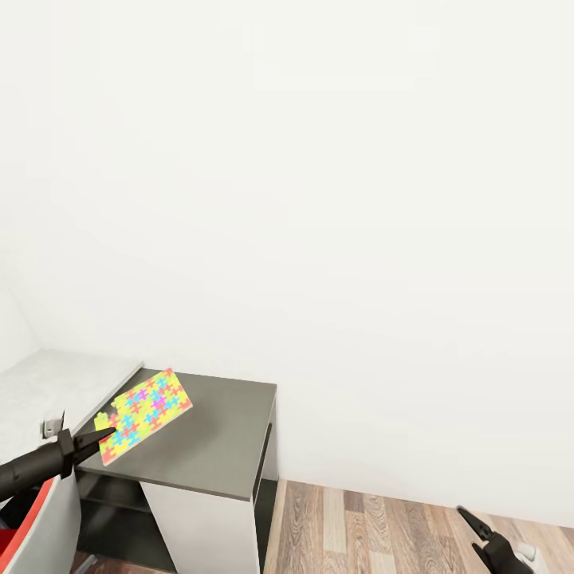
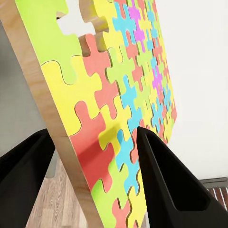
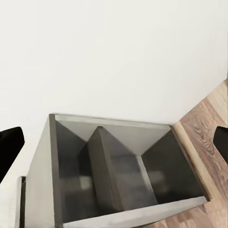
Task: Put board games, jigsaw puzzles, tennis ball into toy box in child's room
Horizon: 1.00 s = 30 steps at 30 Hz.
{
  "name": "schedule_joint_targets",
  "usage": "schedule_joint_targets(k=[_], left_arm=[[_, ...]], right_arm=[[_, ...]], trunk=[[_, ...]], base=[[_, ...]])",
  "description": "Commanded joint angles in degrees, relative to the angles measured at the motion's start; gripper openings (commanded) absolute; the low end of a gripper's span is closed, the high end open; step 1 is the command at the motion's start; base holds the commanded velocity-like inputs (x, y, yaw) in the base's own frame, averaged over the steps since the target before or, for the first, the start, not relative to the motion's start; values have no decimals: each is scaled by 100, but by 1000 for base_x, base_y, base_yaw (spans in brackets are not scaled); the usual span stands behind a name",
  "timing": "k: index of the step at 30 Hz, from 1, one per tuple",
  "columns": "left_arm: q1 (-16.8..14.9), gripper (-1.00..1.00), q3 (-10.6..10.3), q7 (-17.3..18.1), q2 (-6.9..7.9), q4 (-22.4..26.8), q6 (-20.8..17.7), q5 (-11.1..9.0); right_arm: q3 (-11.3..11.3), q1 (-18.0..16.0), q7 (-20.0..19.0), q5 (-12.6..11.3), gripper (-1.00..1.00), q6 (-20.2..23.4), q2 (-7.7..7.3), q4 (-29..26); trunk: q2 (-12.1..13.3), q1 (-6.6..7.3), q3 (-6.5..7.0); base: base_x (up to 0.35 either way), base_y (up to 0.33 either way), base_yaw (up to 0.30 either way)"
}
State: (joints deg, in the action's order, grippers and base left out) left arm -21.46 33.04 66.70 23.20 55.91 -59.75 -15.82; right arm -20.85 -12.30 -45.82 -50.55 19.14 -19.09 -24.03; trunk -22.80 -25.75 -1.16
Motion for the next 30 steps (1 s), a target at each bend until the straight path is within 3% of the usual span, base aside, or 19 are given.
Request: schedule_joint_targets(k=[1, 4, 8, 10, 11, 12, 14, 18, 21, 25, 30], left_arm=[[-6, -100, 3, 24, 0, -1, -25, 9], [-5, -100, 2, 104, 2, 2, -25, 9], [-2, -100, 1, 360, 23, 6, -25, 15], [-2, -100, -4, 481, 68, 7, -25, 16], [-1, -100, -30, 539, 94, 7, -25, 17], [0, -100, -86, 580, 111, 8, -25, 17], [1, -100, -191, 622, 137, 8, -25, 17], [1, -100, -312, 657, 200, 8, -25, 17], [1, -100, -341, 671, 219, 8, -25, 17], [1, -100, -348, 676, 231, 8, -25, 17], [1, -100, -350, 705, 264, 8, -25, 15]], right_arm=[[-10, 0, -161, -38, 100, 49, -2, 3], [1, 13, -475, -31, 100, 47, -3, -47], [106, 73, -915, -24, 100, 63, 36, -625], [339, 103, -1011, -4, 100, 260, 47, -1259], [560, 113, -1018, 19, 100, 528, 51, -1724], [786, 120, -952, 52, 100, 848, 53, -2168], [1028, 126, -654, 128, 100, 1279, 58, -2739], [1187, 130, 297, 197, 100, 1760, 41, -3354], [1184, 133, 658, 205, 100, 1880, 53, -3570], [1114, 138, 728, 209, 100, 1890, 61, -3654], [1071, 140, 520, 211, 100, 1883, 49, -3683]], trunk=[[-12, -4, -12], [-12, -4, -12], [-12, -4, -12], [-12, -4, -12], [-12, -4, -12], [-12, -4, -12], [-12, -4, -12], [-12, -4, -12], [-12, -4, -12], [-12, -4, -12], [-12, -4, -12]], base=[[0, 0, 0], [0, 0, 0], [0, 0, 0], [0, 0, 0], [0, 0, 0], [0, 0, 0], [0, 0, 0], [0, 0, 0], [0, 0, 0], [0, 0, 0], [0, 0, 0]])
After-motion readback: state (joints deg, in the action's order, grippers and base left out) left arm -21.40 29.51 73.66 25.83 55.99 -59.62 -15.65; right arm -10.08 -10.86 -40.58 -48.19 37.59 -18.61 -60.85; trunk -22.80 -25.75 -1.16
